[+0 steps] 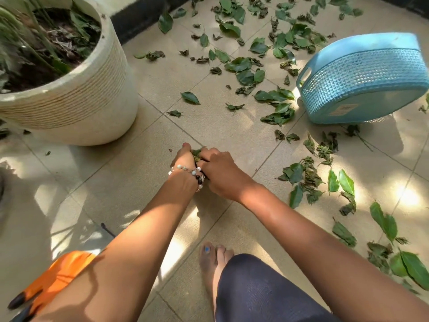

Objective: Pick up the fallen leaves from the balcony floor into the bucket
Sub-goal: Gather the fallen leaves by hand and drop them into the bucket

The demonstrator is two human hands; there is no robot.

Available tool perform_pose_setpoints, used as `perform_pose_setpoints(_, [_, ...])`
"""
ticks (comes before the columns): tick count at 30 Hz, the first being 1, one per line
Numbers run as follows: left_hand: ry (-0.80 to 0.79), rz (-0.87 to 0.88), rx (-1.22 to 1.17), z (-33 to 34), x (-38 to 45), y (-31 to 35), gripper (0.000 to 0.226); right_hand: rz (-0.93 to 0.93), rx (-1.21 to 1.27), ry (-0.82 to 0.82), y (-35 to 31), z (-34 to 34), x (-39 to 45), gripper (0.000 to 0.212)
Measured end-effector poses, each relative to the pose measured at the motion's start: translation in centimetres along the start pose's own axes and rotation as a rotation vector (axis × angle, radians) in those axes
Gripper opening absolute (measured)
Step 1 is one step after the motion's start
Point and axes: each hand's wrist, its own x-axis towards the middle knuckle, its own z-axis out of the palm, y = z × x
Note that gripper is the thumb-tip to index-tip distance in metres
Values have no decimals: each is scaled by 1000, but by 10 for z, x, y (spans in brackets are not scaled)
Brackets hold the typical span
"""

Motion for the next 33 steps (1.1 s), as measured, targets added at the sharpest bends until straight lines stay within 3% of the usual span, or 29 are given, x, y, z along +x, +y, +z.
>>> perform_pose_setpoints(3, [18, -24, -53, -1, 1, 8, 34, -82, -104, 147, 0, -3, 3, 22])
perform_pose_setpoints(5, [70, 2, -94, -1, 4, 16, 38, -40, -23, 245, 1, -9, 12, 18])
perform_pose_setpoints(7, [137, 46, -108, -4, 7, 26, 42, 115, 316, 325, -1, -20, 27, 15])
perform_pose_setpoints(9, [97, 37, -182, -12, 12, 37, 47, 267, 697, 327, 5, -32, 46, 15])
perform_pose_setpoints(11, [67, 29, -274, -20, 19, 48, 51, 341, 859, 347, 17, -41, 68, 16])
perform_pose_setpoints(13, [98, 12, -235, -28, 29, 57, 54, 400, 698, 305, 39, -45, 93, 23])
perform_pose_setpoints(16, [144, -14, -223, -35, 43, 69, 54, 455, 198, 20, 62, -42, 133, 49])
perform_pose_setpoints(20, [167, 20, -245, -38, 50, 78, 52, 267, 110, -82, 65, -22, 172, 76])
perform_pose_setpoints(24, [183, 43, -248, -43, 57, 82, 51, 72, -119, -39, 54, 5, 185, 58])
perform_pose_setpoints(27, [192, 63, -275, -48, 59, 80, 47, -108, -160, 69, 50, 17, 176, 35])
perform_pose_setpoints(29, [206, 66, -270, -50, 58, 76, 47, -189, -195, 65, 49, 23, 167, 33])
perform_pose_setpoints(31, [226, 66, -256, -50, 56, 72, 47, -171, -184, 121, 48, 25, 155, 32])
perform_pose_setpoints(33, [228, 68, -219, -45, 53, 67, 45, -21, 20, 208, 47, 19, 138, 26])
